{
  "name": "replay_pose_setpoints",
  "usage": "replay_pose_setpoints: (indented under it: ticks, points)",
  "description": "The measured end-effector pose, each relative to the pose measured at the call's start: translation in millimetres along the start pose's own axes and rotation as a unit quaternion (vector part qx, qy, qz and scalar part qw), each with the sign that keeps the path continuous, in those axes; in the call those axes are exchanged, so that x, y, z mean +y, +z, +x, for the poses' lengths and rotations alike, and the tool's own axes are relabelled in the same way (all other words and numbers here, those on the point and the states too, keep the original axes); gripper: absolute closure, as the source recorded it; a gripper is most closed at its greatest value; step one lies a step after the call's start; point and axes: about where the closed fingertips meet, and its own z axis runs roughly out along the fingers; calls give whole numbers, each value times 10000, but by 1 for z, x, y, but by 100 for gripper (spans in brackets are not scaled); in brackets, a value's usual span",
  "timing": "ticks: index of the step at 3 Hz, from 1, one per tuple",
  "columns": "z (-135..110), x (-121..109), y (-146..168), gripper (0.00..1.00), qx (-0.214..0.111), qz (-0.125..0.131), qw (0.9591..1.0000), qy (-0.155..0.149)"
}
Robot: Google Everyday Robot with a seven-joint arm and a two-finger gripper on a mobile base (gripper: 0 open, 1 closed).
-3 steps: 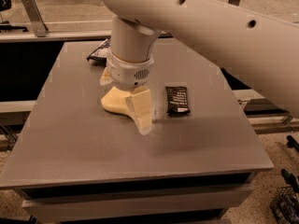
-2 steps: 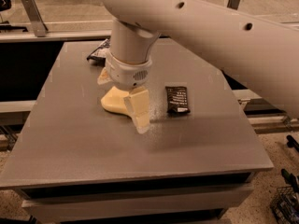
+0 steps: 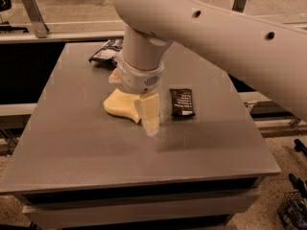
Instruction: Pick sponge
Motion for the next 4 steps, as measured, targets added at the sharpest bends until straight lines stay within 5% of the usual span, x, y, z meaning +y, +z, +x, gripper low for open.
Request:
replay_pose_setpoints:
  ticks: [2, 4]
  points:
    - [48, 14, -24, 0, 461, 361, 9960, 670]
    - [56, 13, -11, 0, 614, 5, 9939, 919]
